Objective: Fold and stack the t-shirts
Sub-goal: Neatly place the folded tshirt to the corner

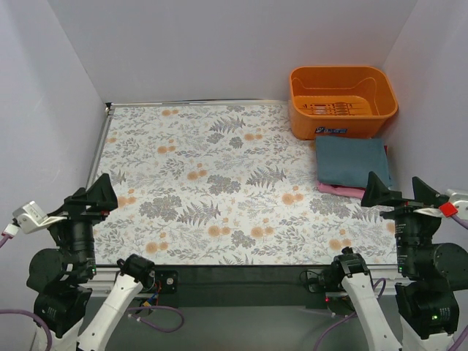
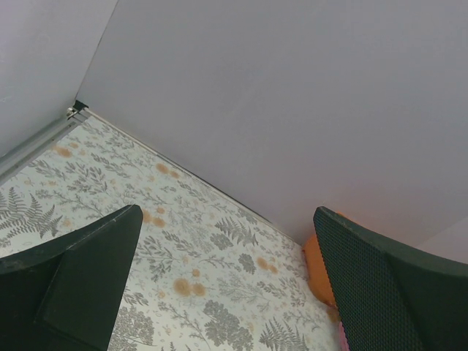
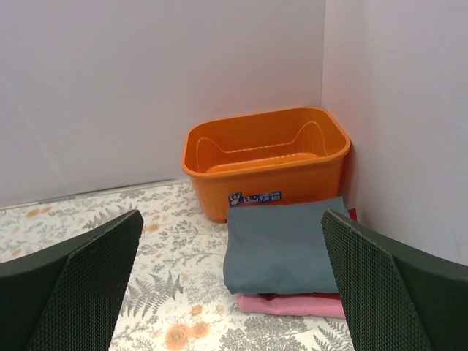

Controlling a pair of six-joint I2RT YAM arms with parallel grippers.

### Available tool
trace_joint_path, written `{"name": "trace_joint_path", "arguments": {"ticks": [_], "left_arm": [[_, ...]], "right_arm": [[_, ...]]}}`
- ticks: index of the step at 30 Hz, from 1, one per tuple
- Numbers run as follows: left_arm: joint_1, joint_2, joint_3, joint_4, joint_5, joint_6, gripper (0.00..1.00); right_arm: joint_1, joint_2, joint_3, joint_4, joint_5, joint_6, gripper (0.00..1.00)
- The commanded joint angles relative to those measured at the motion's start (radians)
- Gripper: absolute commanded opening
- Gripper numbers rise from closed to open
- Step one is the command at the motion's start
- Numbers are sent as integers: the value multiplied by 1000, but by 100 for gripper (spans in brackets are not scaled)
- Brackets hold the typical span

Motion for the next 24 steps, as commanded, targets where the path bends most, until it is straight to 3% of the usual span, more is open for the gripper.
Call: {"name": "trace_joint_path", "arguments": {"ticks": [1, 10, 24], "left_arm": [[5, -11, -42, -4, -11, -38, 98], [5, -28, -116, 15, -33, -199, 98], [5, 6, -162, 36, -17, -247, 98]], "right_arm": [[5, -19, -70, 59, 9, -6, 98], [6, -13, -96, 109, -47, 2, 98], [8, 10, -142, 136, -106, -12, 98]]}}
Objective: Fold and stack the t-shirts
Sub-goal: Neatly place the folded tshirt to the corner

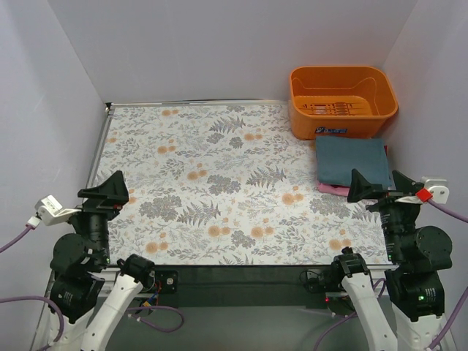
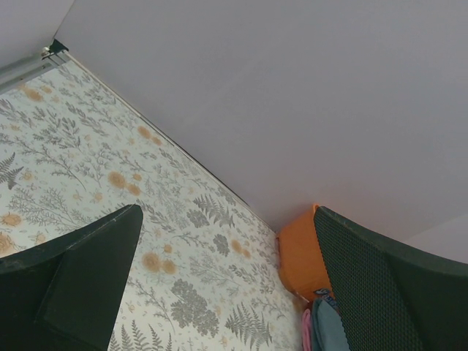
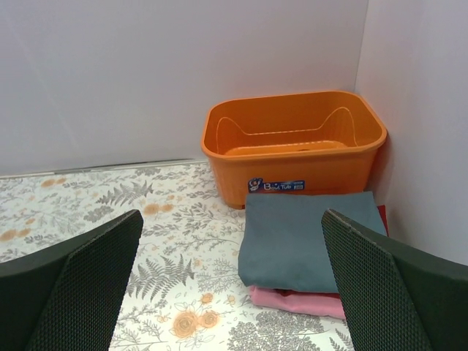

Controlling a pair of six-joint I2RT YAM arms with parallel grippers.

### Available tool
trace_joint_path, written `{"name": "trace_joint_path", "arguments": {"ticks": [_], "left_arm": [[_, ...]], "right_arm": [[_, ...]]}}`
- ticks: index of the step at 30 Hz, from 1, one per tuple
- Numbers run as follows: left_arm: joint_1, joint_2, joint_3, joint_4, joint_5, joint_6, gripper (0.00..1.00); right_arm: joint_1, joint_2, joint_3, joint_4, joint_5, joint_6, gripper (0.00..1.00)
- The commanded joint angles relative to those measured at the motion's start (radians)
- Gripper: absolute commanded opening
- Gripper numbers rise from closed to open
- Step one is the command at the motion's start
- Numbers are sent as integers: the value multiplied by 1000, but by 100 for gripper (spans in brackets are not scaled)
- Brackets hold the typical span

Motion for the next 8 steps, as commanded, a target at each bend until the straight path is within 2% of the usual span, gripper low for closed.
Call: {"name": "trace_joint_path", "arguments": {"ticks": [1, 8], "left_arm": [[5, 35, -25, 21, 3, -19, 98], [5, 59, -75, 68, 23, -15, 98]], "right_arm": [[7, 19, -9, 54, -18, -14, 98], [7, 49, -40, 55, -32, -20, 98]]}}
